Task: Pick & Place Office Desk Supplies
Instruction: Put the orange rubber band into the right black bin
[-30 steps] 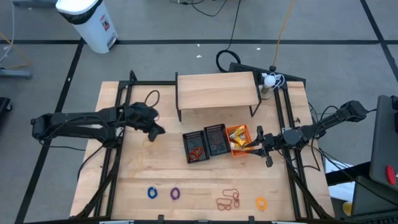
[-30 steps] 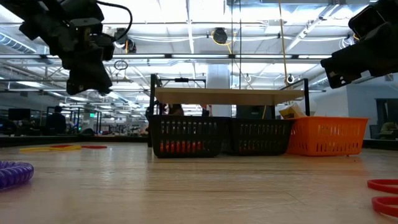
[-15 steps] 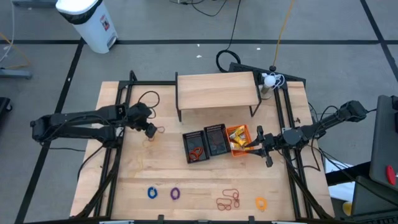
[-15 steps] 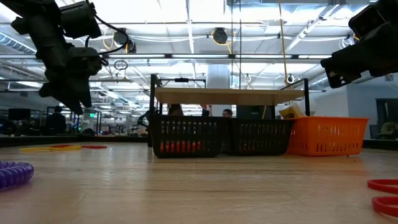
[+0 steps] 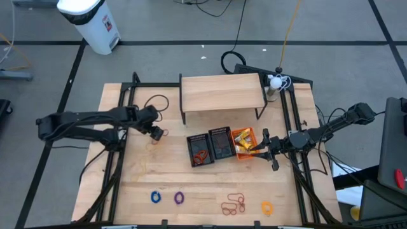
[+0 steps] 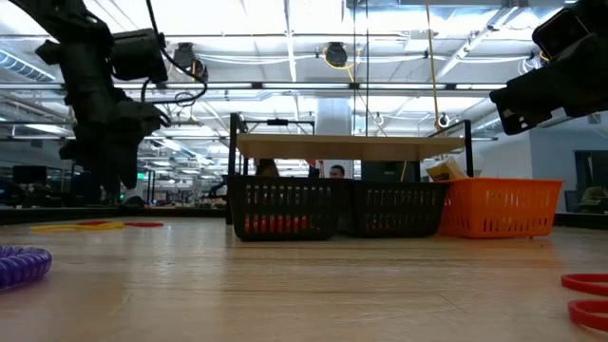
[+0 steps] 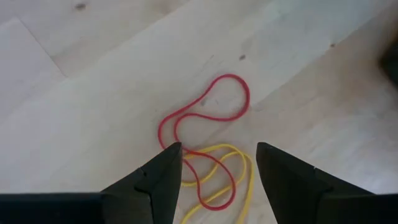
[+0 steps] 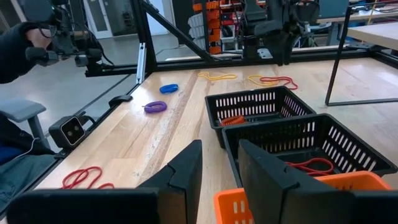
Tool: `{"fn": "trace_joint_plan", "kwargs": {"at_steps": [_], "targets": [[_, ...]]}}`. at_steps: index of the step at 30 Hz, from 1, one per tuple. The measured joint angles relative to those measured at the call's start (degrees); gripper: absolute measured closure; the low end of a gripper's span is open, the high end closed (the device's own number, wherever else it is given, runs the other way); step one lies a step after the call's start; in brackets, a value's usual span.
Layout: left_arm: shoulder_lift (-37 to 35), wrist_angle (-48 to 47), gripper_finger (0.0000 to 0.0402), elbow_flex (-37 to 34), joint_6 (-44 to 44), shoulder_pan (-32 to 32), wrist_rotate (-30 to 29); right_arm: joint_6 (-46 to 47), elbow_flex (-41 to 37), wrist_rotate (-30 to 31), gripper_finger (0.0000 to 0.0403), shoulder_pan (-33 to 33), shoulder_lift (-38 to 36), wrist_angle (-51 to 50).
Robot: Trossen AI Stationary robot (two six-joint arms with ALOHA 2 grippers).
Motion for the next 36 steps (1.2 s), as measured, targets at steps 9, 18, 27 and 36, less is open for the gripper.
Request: {"fn": "trace_joint_plan", "kwargs": {"at_steps": [9, 18, 27, 36], "targets": [[4.03, 0.53, 0.0195, 0.0, -0.09, 0.4, 0.07, 0.13, 0.0, 0.01, 0.031, 0.0, -0.01, 0.0], [7.17, 0.56, 0.0195, 0.0, -0.68, 0.4, -2.38, 0.13, 0.0, 0.01, 0.031, -0.01, -0.01, 0.0], [9.42, 0.57, 0.0195, -0.04, -1.85, 0.41, -2.91, 0.15, 0.0, -0.02, 0.031, 0.0, 0.0, 0.0], [10.08, 0.64, 0.0195, -0.04, -3.42, 0.41, -4.16, 0.15, 0.0, 0.01, 0.031, -0.02, -0.02, 0.0]]}}
